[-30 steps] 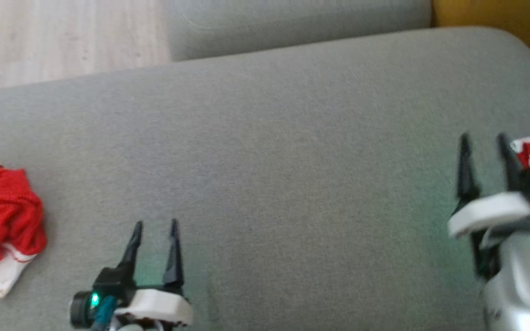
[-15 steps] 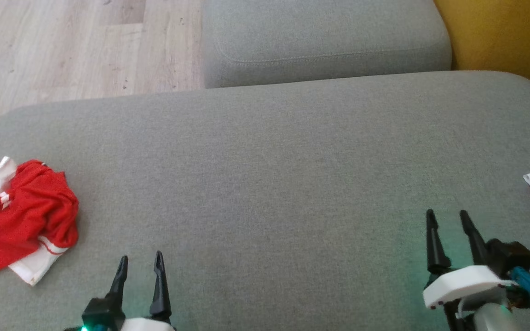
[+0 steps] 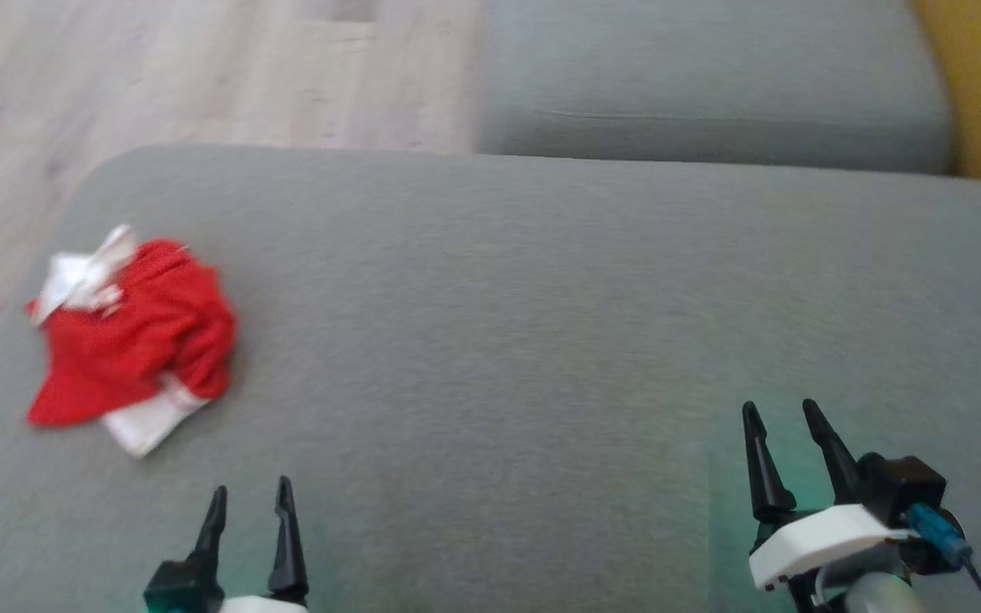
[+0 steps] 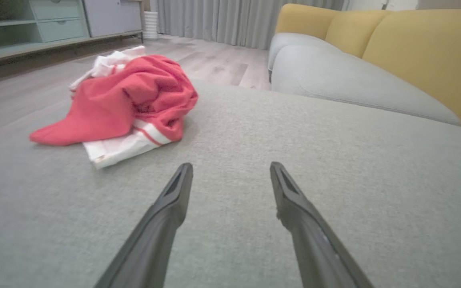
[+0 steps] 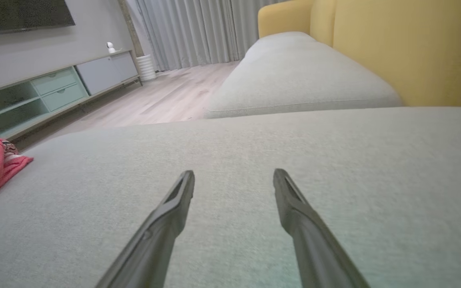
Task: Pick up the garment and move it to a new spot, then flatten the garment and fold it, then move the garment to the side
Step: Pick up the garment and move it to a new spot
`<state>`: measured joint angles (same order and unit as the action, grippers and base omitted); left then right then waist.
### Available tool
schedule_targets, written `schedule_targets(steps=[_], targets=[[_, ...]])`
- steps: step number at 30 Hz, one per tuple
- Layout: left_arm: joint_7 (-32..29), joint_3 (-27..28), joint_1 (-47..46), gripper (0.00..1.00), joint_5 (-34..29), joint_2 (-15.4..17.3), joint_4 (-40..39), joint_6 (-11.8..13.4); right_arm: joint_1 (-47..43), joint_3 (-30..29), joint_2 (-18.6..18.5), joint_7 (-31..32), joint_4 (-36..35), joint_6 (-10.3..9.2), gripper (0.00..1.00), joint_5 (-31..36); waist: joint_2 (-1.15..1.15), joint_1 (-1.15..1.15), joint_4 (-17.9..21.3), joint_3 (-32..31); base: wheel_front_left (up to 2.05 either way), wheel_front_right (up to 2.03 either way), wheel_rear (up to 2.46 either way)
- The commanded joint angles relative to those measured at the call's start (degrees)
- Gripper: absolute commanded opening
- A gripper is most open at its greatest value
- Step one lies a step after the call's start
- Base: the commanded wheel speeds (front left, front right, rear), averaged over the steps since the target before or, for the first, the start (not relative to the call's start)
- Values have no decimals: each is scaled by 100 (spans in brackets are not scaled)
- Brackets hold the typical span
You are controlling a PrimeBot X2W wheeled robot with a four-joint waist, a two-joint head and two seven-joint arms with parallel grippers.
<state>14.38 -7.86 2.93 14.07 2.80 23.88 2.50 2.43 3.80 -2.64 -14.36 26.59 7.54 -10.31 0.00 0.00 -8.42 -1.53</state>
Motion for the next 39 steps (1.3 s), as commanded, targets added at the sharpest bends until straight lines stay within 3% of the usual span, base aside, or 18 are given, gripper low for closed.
schedule_targets(steps=[1,7,14,19,25,32,39], targets=[[62,226,-143,100,-16,8,-123,14,121,174,-24,-63,-206,-5,100,-60,0,0,-612,41,0,0,0],[62,507,-123,100,-76,8,-56,-76,162,426,-24,-63,-164,-5,100,-195,0,0,-1554,79,0,0,0],[62,987,-253,100,-55,8,-124,-274,312,785,-24,-63,-160,-5,100,-332,0,0,-1925,133,0,0,0],[62,1137,-715,100,-107,10,-392,-575,366,844,-24,-63,-187,-5,100,-289,0,0,-1787,352,0,0,0],[29,1044,-1827,100,-176,330,-263,-774,496,732,-24,-63,-209,-5,100,-118,0,0,-1536,705,0,0,0],[-451,939,-3545,100,-167,830,939,-878,819,794,-60,-63,-293,-5,100,69,0,0,-977,1279,0,0,0],[-1138,975,-4503,100,54,1182,2581,-909,1095,810,-276,-63,-409,-5,100,17,0,0,-408,1820,0,0,0]])
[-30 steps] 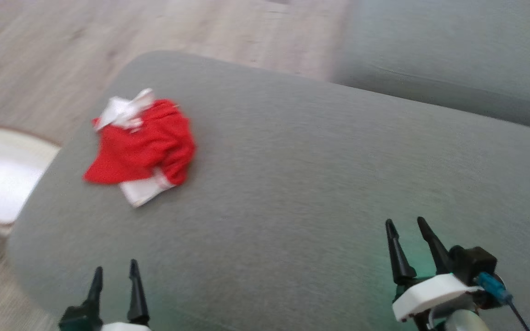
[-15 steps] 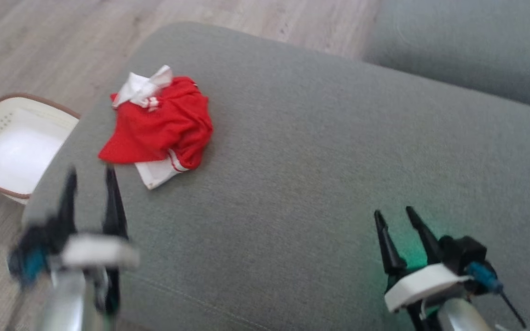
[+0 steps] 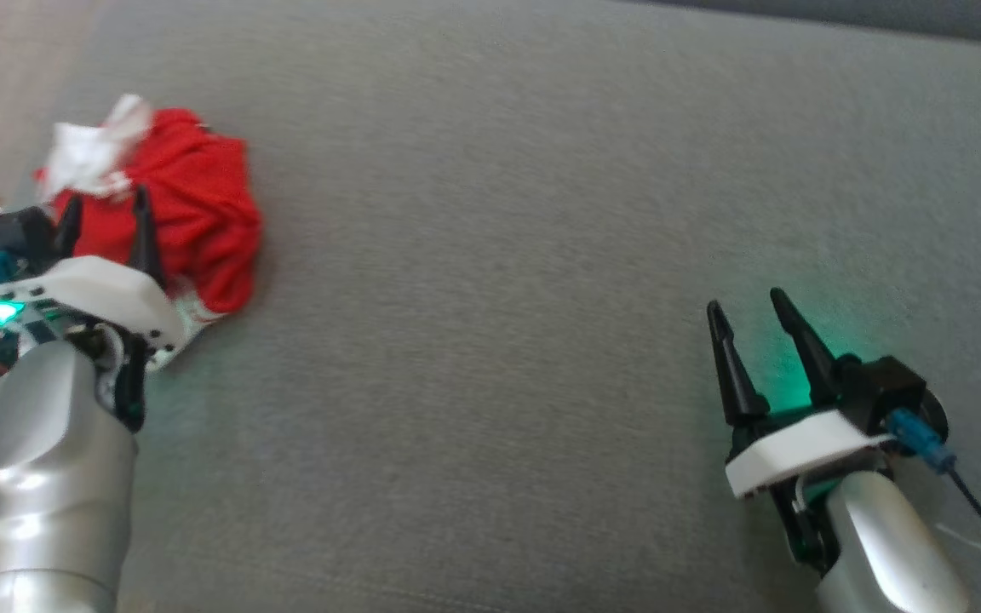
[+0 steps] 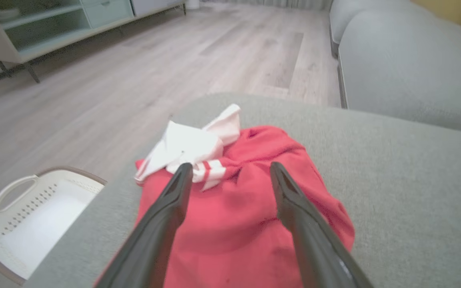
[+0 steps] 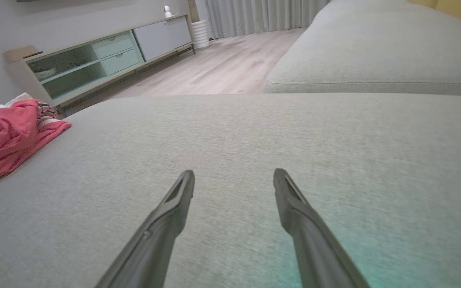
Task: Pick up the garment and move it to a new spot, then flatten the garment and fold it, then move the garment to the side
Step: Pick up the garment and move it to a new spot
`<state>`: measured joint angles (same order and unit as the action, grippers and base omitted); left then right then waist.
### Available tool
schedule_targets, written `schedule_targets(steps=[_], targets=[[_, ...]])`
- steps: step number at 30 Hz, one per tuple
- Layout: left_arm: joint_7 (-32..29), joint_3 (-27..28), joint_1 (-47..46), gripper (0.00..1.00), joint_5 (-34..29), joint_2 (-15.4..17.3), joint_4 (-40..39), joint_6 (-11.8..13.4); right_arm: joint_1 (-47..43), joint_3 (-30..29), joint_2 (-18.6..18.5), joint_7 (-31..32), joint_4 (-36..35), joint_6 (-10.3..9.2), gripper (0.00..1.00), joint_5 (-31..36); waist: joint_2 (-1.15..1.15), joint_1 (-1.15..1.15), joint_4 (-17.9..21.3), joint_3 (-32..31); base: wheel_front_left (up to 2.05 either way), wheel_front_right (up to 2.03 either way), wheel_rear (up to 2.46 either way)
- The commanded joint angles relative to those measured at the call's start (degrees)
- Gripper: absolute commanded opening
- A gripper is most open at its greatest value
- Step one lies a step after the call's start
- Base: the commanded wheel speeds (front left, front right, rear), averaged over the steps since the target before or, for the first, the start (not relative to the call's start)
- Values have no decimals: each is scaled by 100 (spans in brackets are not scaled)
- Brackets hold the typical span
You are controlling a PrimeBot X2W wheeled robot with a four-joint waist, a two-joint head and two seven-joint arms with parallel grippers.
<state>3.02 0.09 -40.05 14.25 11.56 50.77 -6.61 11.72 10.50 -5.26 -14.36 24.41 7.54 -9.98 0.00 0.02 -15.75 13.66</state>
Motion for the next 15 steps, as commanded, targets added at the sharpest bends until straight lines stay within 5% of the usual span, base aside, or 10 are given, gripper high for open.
schedule_targets(steps=[1,6,7,8,9,15], targets=[[-70,206,-267,100,64,342,78,16,200,133,-29,-63,-202,-5,100,-33,0,-2,398,359,0,0,0],[-483,260,-440,100,183,455,876,43,298,91,-63,-63,-217,-5,100,-127,0,-2,683,540,0,0,0],[-528,276,-467,91,208,466,988,63,296,77,-68,-63,-217,-5,100,-135,0,-2,716,545,0,0,0],[-547,272,-492,35,217,475,1073,64,291,57,-68,-63,-214,-5,100,-139,0,-2,743,540,0,0,0],[-495,261,-520,0,206,501,1114,76,284,43,-59,-63,-210,-5,100,-140,0,-2,771,523,0,0,0],[393,-11,-868,0,-55,630,902,80,232,-56,27,-63,-122,-5,100,-185,0,-2,921,229,0,0,0]])
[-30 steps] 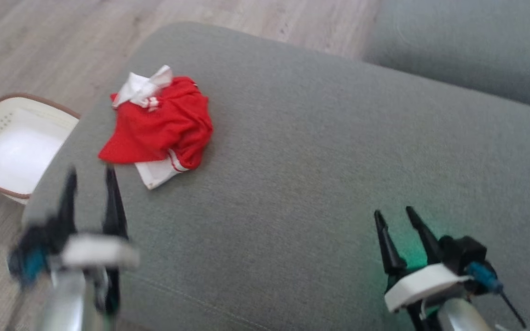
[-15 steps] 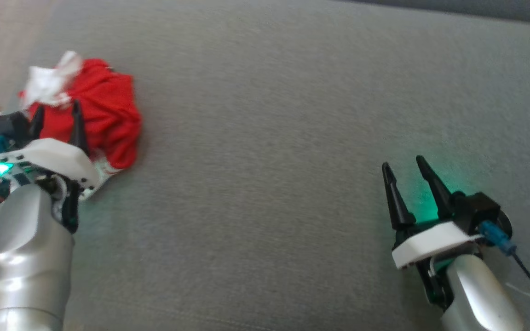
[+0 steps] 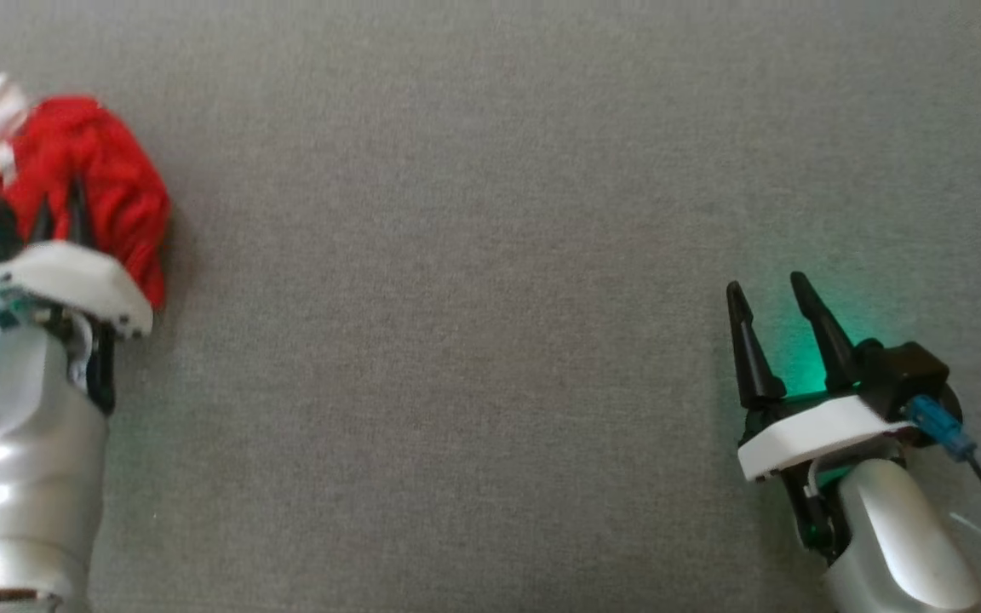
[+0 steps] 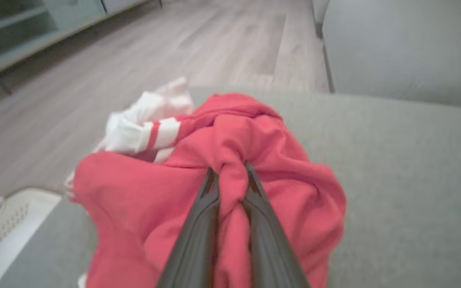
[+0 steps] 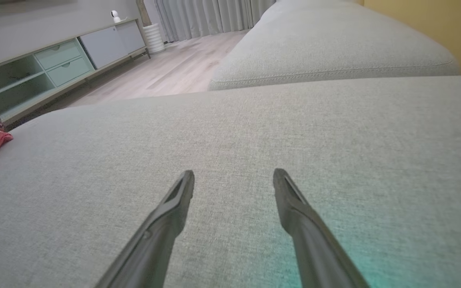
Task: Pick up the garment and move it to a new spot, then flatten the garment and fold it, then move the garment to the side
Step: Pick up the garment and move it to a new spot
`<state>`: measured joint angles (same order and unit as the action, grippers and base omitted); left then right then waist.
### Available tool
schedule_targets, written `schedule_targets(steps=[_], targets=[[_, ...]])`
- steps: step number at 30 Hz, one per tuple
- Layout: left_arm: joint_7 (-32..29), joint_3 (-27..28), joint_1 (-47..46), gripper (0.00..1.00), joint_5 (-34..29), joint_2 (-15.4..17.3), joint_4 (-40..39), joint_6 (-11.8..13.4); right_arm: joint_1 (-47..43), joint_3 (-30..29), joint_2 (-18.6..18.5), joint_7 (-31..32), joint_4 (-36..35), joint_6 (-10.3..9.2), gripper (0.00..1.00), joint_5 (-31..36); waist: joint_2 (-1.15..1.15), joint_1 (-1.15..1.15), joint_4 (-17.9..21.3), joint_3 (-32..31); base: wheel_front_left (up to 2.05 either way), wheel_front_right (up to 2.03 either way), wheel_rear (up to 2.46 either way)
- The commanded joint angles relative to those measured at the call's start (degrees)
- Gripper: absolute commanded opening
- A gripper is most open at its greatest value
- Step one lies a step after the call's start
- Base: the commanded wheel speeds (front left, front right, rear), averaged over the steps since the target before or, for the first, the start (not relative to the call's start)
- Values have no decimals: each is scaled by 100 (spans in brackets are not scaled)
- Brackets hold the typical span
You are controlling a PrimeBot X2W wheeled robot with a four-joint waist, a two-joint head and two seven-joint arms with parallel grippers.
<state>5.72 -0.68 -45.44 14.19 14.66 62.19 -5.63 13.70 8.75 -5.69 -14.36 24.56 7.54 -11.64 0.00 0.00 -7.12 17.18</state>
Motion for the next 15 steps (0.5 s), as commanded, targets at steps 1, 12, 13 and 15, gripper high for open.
schedule_targets(steps=[1,12,13,15], targets=[[258,-19,-420,0,-93,294,-308,-46,17,120,91,-63,-112,-5,100,-24,0,0,89,-204,0,0,0],[652,-1539,-978,0,426,-900,-1478,-183,-141,269,266,-63,135,-5,100,-49,0,0,962,-1010,0,0,0],[643,-1732,-908,0,581,-984,-1607,-183,-144,279,269,-63,148,-5,100,-56,0,0,1054,-1035,0,0,0],[633,-1921,-819,0,762,-1049,-1730,-184,-145,297,272,-63,161,-5,100,-60,0,0,1150,-1053,0,0,0]])
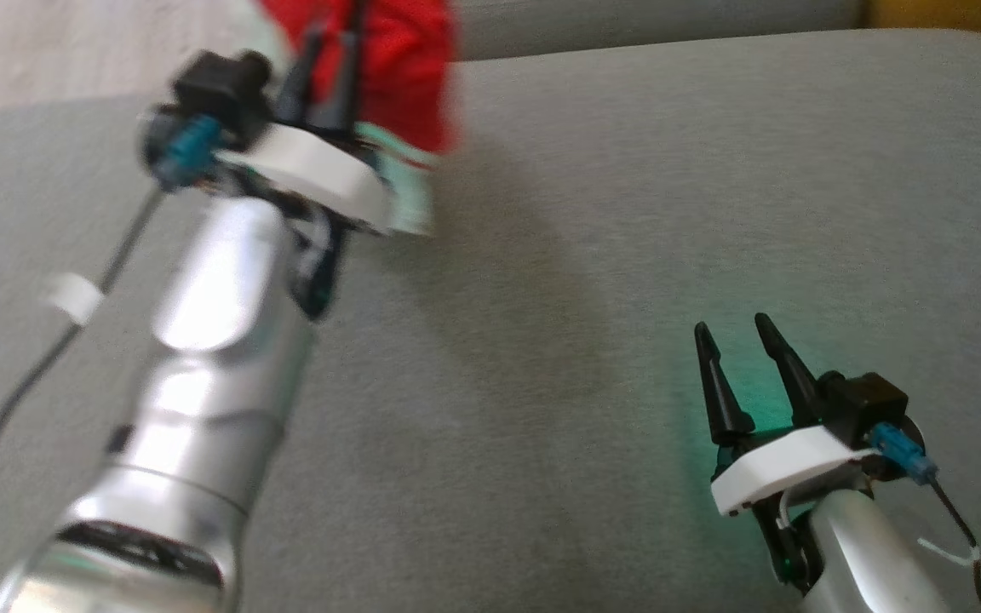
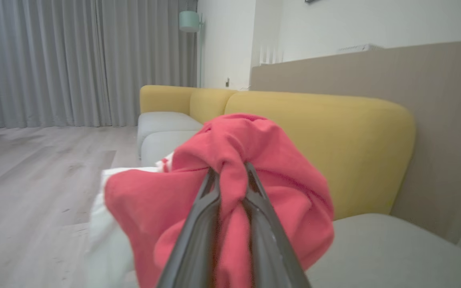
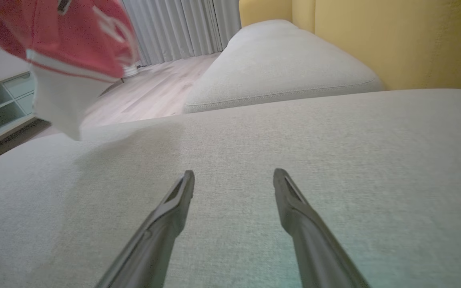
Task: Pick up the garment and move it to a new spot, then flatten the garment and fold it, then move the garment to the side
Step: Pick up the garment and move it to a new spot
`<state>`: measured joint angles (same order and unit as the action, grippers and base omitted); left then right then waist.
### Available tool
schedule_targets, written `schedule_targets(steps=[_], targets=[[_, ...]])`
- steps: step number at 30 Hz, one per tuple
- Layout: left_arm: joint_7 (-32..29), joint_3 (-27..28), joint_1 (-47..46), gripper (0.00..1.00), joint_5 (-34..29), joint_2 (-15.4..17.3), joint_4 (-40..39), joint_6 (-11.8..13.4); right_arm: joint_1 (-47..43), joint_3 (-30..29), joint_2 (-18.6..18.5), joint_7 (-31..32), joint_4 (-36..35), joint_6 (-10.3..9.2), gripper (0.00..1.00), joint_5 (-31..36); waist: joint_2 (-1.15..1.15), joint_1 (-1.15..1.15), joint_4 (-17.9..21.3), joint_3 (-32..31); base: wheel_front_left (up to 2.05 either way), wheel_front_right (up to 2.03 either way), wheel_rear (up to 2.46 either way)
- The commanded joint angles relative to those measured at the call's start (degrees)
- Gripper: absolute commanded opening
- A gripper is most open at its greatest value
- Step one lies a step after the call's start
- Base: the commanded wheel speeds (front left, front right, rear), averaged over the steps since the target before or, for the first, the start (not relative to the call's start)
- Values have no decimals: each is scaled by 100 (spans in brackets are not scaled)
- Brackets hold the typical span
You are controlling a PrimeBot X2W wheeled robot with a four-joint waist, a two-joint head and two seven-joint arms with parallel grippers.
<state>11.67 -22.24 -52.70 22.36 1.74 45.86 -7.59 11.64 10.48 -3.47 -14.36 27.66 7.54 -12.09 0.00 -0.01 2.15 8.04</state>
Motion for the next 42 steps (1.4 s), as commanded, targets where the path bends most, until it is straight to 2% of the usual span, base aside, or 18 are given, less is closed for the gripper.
schedule_targets(steps=[1,7,10,11,12,15,18,22,24,27,30,34,38,42], targets=[[23,48,8,0,137,193,-216,12,58,135,52,-63,-138,-5,100,-21,0,1,308,-154,0,0,0],[-48,-1238,822,0,1411,117,-761,11,38,207,57,-63,-84,-5,100,-111,0,1,718,-207,0,0,0],[29,-1716,1262,0,1728,116,-699,102,24,218,57,-63,-47,-5,100,-124,0,1,802,-240,0,0,0],[52,-1847,1400,53,1786,116,-643,142,23,222,58,-63,-38,-5,100,-129,0,1,817,-248,0,0,0],[90,-1900,1529,100,1903,115,-581,182,24,217,58,-63,-28,-5,100,-132,0,1,822,-255,0,0,0],[222,-2021,1805,100,1883,115,-274,382,21,140,58,-63,-3,-5,100,-112,0,1,766,-296,0,0,0],[313,-1815,2036,100,1834,164,-79,569,8,35,58,-63,10,-5,100,-60,0,1,643,-347,0,0,0],[329,-935,2434,100,1343,563,-695,1037,-37,-133,58,-63,-21,-5,100,-56,0,1,396,-417,0,0,0],[330,-457,2817,100,1037,753,-1097,1155,-66,-150,58,-63,-25,-5,100,-59,0,1,287,-474,0,0,0],[331,167,3420,100,608,954,-1589,1205,-101,-191,58,-63,5,-5,100,-54,0,1,167,-600,0,0,0],[331,761,4022,100,275,977,-2069,1136,-157,-255,58,-63,16,-5,100,-74,0,1,76,-706,0,0,0],[332,1386,4761,100,-142,782,-2545,950,-297,-302,58,-63,30,-5,100,-101,0,1,-30,-827,0,0,0],[332,1702,5332,100,-468,475,-2728,593,-462,-338,59,-63,80,-5,100,-114,0,1,-76,-915,0,0,0],[332,1883,5614,100,-695,254,-2743,396,-575,-350,59,-63,119,-5,100,-121,0,1,-91,-954,0,0,0]])
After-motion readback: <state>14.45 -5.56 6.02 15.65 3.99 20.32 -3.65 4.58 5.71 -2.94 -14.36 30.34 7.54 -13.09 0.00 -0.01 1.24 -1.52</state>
